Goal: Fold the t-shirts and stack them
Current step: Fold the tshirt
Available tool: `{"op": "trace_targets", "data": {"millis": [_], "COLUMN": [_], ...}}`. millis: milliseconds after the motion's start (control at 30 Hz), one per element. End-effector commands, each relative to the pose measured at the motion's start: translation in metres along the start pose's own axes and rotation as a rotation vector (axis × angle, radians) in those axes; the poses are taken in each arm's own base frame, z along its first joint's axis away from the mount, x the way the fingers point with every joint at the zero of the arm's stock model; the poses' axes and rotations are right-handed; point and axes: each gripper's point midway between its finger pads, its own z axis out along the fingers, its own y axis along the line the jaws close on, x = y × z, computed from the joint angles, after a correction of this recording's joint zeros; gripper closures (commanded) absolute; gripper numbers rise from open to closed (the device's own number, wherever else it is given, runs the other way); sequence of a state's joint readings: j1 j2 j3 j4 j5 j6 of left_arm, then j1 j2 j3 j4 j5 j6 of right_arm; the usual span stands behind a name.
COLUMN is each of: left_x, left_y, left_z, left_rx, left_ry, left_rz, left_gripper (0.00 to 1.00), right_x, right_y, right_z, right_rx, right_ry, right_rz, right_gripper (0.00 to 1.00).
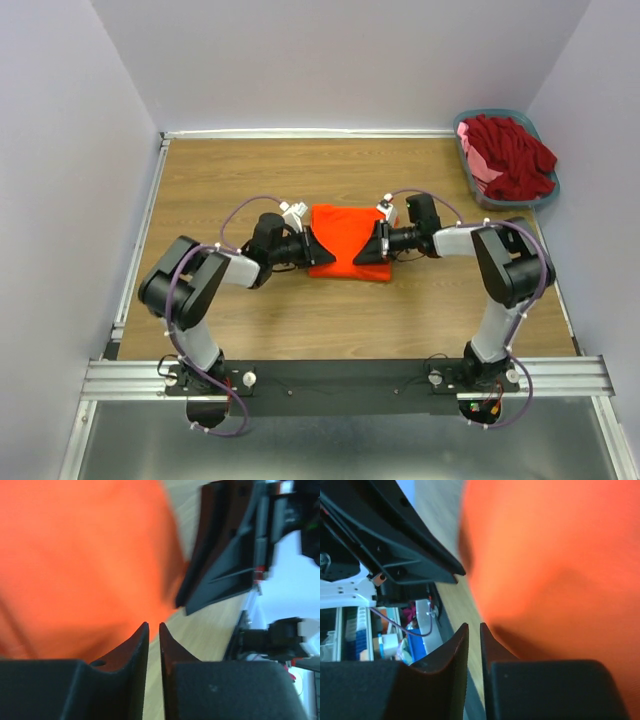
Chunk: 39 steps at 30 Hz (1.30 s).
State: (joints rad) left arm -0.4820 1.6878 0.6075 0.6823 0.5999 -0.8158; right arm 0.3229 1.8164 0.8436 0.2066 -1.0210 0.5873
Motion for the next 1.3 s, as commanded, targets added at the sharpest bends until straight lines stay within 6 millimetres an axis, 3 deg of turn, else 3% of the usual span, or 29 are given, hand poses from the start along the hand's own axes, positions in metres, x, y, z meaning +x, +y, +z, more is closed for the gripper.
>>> {"op": "trace_targets", "data": {"millis": [0,100,333,433,567,700,800,833,900,1000,1033,1067,1167,1267], "left_x": [0.022,0.034,0.051,0.048,0.036,0.013,-0.03,-0.053,-0.073,-0.101,-0.096,-0.116,-0.124,-0.121], "left_y": [0.033,0.055,0.086,0.08,0.057,0.02,-0.004,-0.014,-0.018,-0.003,0.017,0.015,0.038,0.063], "left_z": [0.004,0.0,-0.02,-0.025,-0.029,-0.031,-0.034,-0.033,-0.028,-0.009,0.004,0.011,0.034,0.048], "left_rx": [-0.075,-0.127,-0.169,-0.161,-0.111,-0.05,-0.062,-0.067,-0.062,-0.057,-0.075,-0.061,-0.07,-0.102], "left_ry": [0.031,0.027,0.001,-0.015,-0.031,-0.052,-0.137,-0.176,-0.197,-0.188,-0.15,-0.17,-0.141,-0.119], "left_rz": [-0.041,-0.091,-0.224,-0.212,-0.175,-0.118,-0.019,0.014,0.056,0.062,0.044,0.061,0.029,-0.003], "left_gripper": [0.86,0.9,0.92,0.92,0.94,0.9,0.84,0.83,0.82,0.82,0.82,0.82,0.82,0.82], "right_x": [0.026,0.031,0.032,0.023,0.002,-0.018,-0.05,-0.058,-0.077,-0.11,-0.119,-0.131,-0.146,-0.144], "right_y": [-0.033,-0.066,-0.107,-0.091,-0.045,-0.008,0.008,0.008,0.005,-0.008,-0.012,-0.024,-0.053,-0.084], "right_z": [0.008,0.005,-0.015,-0.022,-0.035,-0.046,-0.05,-0.049,-0.047,-0.04,-0.04,-0.035,-0.03,-0.027], "right_rx": [0.004,0.061,0.118,0.1,0.072,0.045,0.051,0.055,0.074,0.104,0.111,0.122,0.148,0.183], "right_ry": [0.067,0.05,-0.019,-0.045,-0.086,-0.143,-0.204,-0.215,-0.241,-0.276,-0.289,-0.292,-0.303,-0.301], "right_rz": [0.038,0.094,0.197,0.172,0.077,0.013,-0.03,-0.037,-0.04,-0.043,-0.044,-0.026,0.024,0.073], "right_gripper": [0.8,0.84,0.9,0.9,0.89,0.89,0.88,0.88,0.88,0.88,0.88,0.88,0.88,0.88]}}
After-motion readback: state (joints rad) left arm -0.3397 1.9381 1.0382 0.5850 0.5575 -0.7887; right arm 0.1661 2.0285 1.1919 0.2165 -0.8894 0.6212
